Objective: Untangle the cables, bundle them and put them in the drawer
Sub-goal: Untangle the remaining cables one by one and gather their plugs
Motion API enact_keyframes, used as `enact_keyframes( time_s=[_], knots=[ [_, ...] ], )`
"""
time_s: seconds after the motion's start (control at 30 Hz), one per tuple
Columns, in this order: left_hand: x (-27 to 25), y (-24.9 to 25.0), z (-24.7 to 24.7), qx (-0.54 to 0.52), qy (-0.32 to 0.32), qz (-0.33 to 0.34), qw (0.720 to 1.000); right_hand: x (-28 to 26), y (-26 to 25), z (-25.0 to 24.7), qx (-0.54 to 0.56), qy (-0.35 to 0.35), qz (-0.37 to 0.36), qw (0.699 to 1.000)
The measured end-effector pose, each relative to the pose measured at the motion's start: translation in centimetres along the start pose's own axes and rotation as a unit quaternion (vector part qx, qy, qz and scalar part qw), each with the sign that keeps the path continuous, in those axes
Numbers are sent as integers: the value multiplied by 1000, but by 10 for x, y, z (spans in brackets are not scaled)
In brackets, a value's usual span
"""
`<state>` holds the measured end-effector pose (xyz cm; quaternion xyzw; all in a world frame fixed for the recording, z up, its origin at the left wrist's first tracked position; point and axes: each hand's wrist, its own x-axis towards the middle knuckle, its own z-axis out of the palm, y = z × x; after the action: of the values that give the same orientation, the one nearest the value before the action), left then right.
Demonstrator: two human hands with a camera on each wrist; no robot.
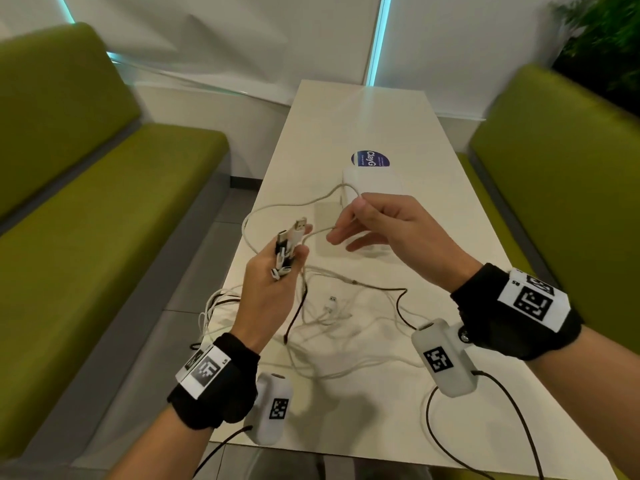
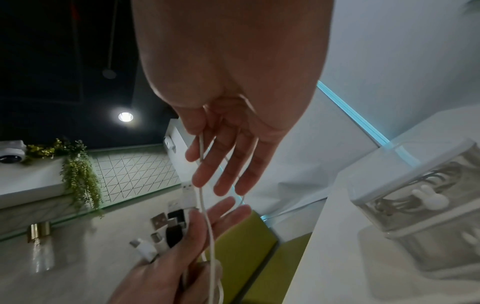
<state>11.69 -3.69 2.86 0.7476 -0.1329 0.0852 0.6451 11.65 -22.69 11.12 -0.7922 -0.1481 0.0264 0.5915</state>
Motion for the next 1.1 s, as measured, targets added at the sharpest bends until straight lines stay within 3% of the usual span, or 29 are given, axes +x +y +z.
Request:
enact_keyframes(
  time_s=[0.13,0.23,0.3,0.43,0.53,0.63,0.83,0.93,1.03,1.1],
  knots=[
    [6,-6,3,71,-65,-23,995,0,8,2,12,23,-2,1000],
    [8,-13,0,64,-28,-69,995,-8,26,8,-48,38,16,998],
    [9,-14,-3,43,-6,-87,995,-15,42,14,-162,-4,45,986],
    [12,-14,-8,38,-19,-90,995,-27,72,28,-317,-157,142,924],
    [13,-16,-12,41,-20,-93,995,-37,89,37,-418,-200,187,866],
    [9,-17,-12,29,-20,-98,995,-53,101,55,-440,-248,228,832],
    [4,-18,-5,-16,-4,-105,994,-62,118,97,-446,-212,226,839],
    [6,-18,-7,-15,-3,-100,995,-48,129,83,-423,-190,225,857],
    [7,-18,-9,-21,0,-99,995,-21,130,57,-466,-162,185,850],
    [7,-21,-10,-28,2,-98,995,-8,123,39,-448,-125,156,871]
  ],
)
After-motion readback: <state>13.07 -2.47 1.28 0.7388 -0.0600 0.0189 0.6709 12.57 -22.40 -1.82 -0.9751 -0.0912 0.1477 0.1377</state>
